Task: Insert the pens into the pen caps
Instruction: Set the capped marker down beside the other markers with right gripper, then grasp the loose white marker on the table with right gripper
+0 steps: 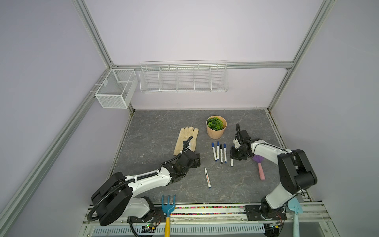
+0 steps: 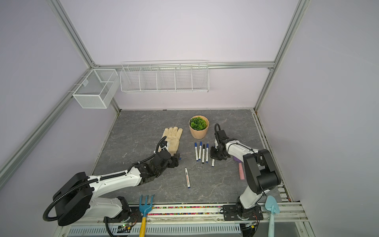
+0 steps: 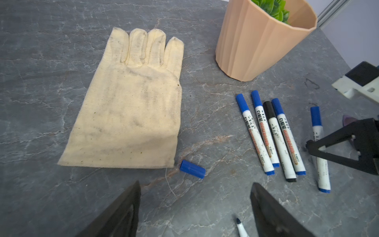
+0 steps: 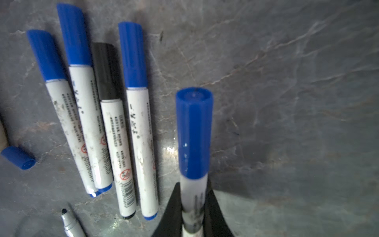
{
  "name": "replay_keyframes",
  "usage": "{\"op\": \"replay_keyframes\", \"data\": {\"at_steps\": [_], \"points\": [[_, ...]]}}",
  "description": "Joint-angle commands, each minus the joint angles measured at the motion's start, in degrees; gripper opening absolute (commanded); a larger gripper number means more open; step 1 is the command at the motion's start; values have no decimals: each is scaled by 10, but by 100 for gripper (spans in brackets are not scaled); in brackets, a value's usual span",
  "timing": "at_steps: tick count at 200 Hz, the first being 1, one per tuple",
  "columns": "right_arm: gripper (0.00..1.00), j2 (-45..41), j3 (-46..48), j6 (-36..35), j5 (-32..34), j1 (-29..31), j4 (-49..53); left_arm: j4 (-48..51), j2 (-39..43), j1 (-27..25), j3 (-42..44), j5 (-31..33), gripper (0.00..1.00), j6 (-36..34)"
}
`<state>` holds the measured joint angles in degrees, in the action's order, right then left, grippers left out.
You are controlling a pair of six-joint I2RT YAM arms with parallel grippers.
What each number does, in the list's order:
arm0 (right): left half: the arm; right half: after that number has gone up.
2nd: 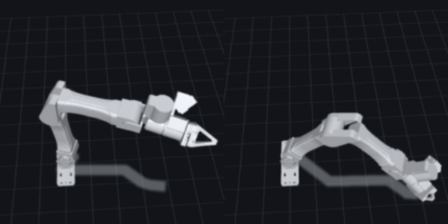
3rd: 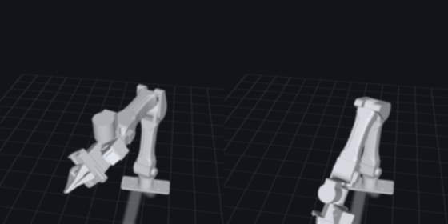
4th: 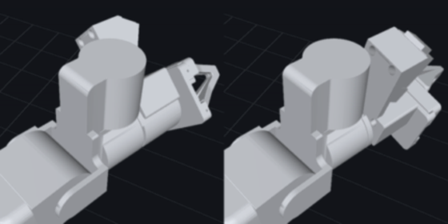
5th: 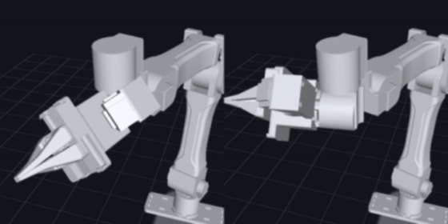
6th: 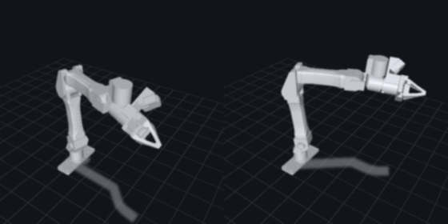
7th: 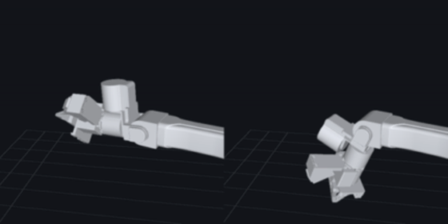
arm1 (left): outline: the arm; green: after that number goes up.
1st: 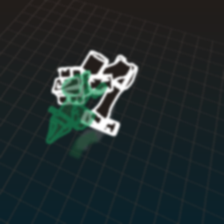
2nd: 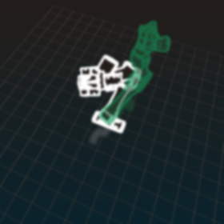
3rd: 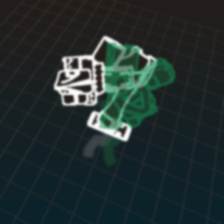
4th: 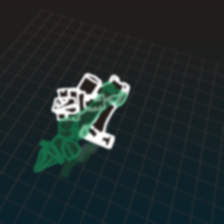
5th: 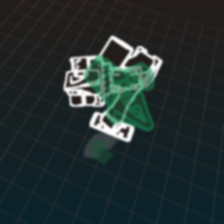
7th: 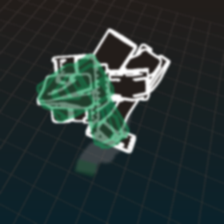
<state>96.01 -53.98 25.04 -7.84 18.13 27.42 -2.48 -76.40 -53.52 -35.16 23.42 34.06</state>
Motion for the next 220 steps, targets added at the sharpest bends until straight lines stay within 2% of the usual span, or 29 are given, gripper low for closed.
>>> {"op": "replay_keyframes", "data": {"at_steps": [1, 18, 35, 68, 89, 110, 131, 145, 176, 220], "points": [[20, 14, -15, -6, -13, 10, -10, 22, -6, 1, -14, 25, 83, 14], [31, 7, -16, -8, -18, 22, -11, 22, -11, 2, -14, 29, 83, 16], [38, -11, -13, -9, 2, 38, -5, 22, -16, 2, -15, 33, 83, 20], [39, -63, -9, -10, 78, 103, 27, 34, -20, 2, -21, 61, 83, 35], [40, -90, -2, -19, 79, 173, 31, 65, -13, 2, -22, 105, 83, 57], [42, -95, -4, -68, 53, 256, 32, 81, 1, 3, -12, 142, 83, 81], [45, -68, -20, -117, 43, 321, 44, 95, 21, 9, 5, 173, 83, 112], [45, -36, -39, -131, 45, 344, 56, 105, 38, 16, 18, 188, 83, 133], [46, 47, -99, -141, 60, 366, 94, 118, 79, 30, 44, 203, 83, 164], [44, 127, -154, -142, 113, 383, 131, 128, 107, 31, 58, 211, 82, 166]]}}
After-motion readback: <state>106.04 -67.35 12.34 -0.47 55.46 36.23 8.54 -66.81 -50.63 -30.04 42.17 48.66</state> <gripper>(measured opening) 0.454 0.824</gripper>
